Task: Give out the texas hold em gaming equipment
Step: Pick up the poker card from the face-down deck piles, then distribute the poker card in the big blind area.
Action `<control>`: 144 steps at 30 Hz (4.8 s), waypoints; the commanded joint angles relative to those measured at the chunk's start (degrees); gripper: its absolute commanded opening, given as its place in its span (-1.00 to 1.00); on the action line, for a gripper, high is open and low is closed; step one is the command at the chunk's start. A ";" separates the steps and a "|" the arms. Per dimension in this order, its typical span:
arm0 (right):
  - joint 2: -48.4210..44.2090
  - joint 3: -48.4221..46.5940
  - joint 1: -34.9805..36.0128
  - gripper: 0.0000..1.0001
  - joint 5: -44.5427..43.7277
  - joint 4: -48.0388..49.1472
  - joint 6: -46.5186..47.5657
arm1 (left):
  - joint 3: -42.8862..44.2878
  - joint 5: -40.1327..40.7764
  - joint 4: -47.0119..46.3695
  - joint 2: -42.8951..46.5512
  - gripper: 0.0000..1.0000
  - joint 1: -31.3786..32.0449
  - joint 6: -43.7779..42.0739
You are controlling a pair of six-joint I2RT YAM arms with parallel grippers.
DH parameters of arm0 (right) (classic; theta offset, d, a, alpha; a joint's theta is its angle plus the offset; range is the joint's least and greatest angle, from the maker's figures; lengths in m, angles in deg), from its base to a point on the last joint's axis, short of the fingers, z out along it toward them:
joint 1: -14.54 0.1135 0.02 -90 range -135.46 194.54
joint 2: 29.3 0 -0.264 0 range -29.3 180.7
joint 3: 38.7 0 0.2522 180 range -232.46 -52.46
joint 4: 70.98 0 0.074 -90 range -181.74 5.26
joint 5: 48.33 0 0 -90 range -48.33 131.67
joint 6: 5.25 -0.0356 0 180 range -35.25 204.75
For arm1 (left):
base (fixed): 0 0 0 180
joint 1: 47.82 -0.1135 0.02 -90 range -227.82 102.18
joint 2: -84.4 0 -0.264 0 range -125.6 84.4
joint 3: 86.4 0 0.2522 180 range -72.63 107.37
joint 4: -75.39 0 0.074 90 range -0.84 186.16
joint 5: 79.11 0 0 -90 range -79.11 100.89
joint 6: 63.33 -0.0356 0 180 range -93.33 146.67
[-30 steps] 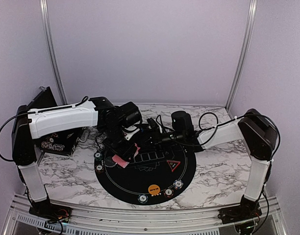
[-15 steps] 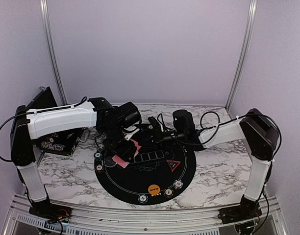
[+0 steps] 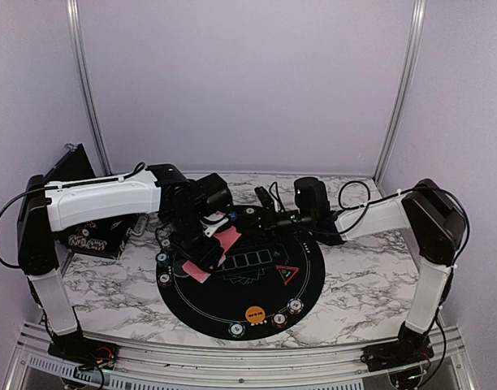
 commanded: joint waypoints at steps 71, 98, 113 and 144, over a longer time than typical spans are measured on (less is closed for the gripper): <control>3.48 5.45 12.59 -1.00 -0.90 -6.99 8.88 | -3.67 -1.11 1.67 6.58 0.05 -4.45 -0.41; -3.40 8.10 6.87 -1.00 -1.54 -5.34 7.19 | -3.67 -1.63 1.66 5.85 0.05 -4.53 -0.76; -30.92 33.80 -19.92 -1.00 -0.30 -11.98 9.33 | -2.78 -1.99 1.64 4.78 0.05 -4.60 -1.27; -39.40 37.89 -31.02 0.09 -12.45 -37.91 28.21 | -1.69 -3.04 1.69 3.36 0.05 -4.61 -1.88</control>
